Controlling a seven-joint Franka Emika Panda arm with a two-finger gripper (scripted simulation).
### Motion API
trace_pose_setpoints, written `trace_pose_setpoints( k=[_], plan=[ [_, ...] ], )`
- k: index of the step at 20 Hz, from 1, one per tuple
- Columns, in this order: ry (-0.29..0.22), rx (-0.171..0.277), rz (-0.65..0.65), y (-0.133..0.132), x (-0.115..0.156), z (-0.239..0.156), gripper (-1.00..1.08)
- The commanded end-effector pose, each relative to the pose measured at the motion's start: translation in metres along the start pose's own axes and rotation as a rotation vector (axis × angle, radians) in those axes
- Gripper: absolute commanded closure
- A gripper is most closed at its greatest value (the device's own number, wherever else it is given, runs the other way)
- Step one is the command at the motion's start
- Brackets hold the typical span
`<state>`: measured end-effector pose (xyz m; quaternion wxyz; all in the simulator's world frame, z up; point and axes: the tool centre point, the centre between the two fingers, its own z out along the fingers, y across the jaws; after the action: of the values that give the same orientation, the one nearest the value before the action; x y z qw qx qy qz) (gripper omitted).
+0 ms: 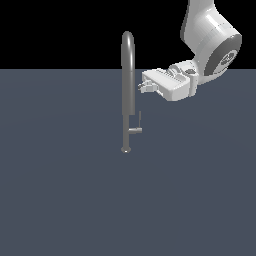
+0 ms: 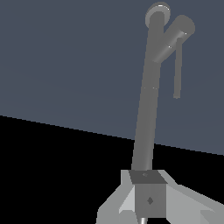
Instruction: Turn on the faucet by rotating a designated handle.
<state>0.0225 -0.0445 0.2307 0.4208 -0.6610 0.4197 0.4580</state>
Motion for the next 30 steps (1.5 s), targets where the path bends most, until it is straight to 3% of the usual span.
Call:
trace_pose_setpoints(
  k=[1,7,13,21,30],
  plan=[
    [-0.053,0.051,0.049,-0.001,0.02,0.003,1.08],
    [-0.148,0.145,0.14,-0.001,0.057,0.013,1.08],
    [-0.201,0.196,0.19,0.0,0.077,0.021,1.08],
    [-0.21,0.205,0.199,0.001,0.08,0.023,1.08],
    [-0.211,0.206,0.199,0.022,0.067,0.025,1.08]
  ],
)
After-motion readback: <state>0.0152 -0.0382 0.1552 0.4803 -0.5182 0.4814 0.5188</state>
